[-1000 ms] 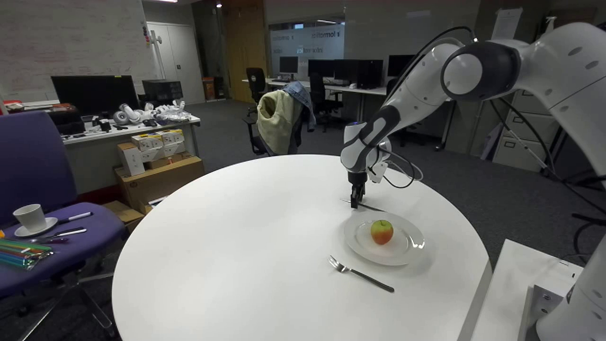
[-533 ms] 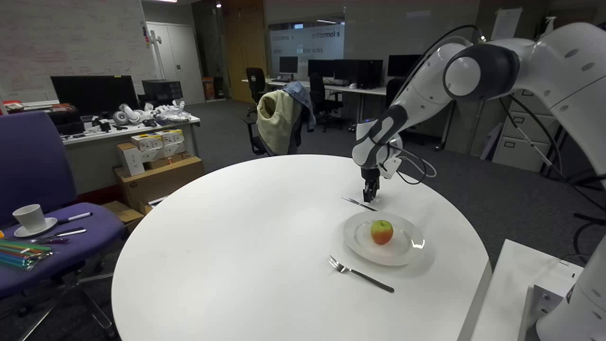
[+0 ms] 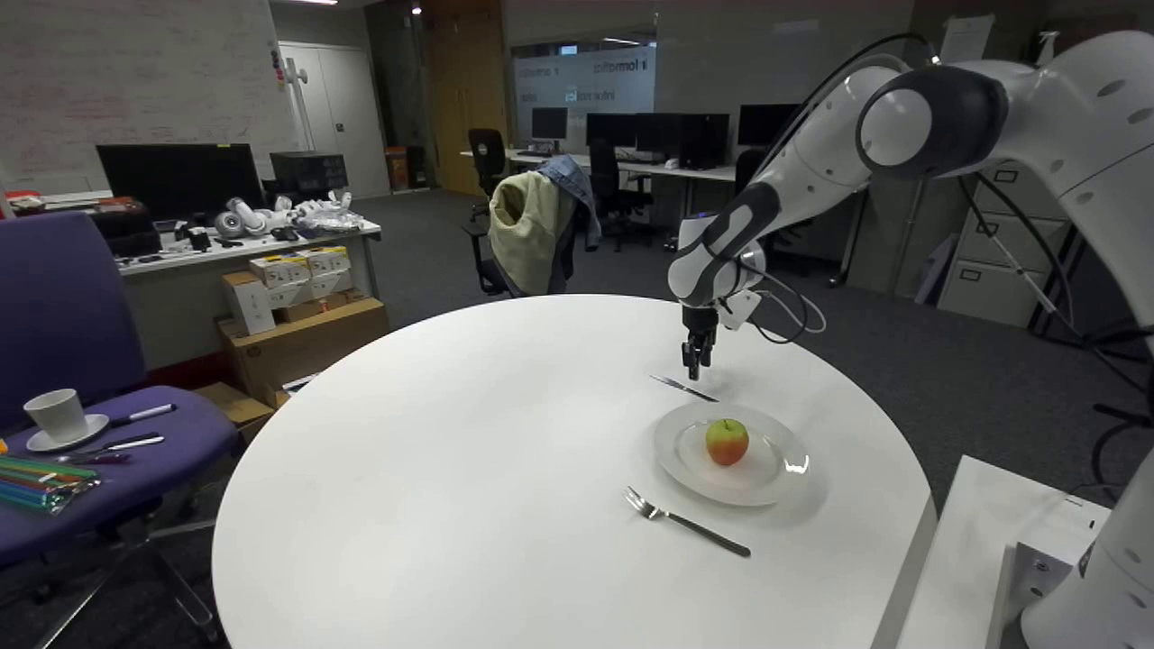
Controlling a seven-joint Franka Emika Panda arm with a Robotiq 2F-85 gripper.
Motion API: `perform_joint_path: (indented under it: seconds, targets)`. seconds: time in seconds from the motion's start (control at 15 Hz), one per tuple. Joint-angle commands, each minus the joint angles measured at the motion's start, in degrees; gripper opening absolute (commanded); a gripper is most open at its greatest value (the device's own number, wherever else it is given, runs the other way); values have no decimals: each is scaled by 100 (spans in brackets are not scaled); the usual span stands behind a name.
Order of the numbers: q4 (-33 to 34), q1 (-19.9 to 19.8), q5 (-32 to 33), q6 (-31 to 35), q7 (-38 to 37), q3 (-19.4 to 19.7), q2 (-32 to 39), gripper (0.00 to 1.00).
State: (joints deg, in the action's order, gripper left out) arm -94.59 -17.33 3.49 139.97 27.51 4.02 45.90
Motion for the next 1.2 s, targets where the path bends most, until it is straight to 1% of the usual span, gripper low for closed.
perform_joint_path:
  seconds: [0.0,0.13,0.4,0.53,0.67,0.73,1.13]
  targets:
    - [-269,-253,-280,34,207,-443,-376,100]
    - [-309,-319,-438,17,311,-642,-415,100]
    - [-393,-394,-833,-241,407,-986,-403,100]
    - [-503,-357,-1011,-407,278,-1043,-448,100]
    - [-622,-217,-971,-488,100,-916,-534,100]
    - [-703,-122,-845,-460,-15,-790,-616,100]
    - [-977,155,-382,-454,-384,-250,-1139,100]
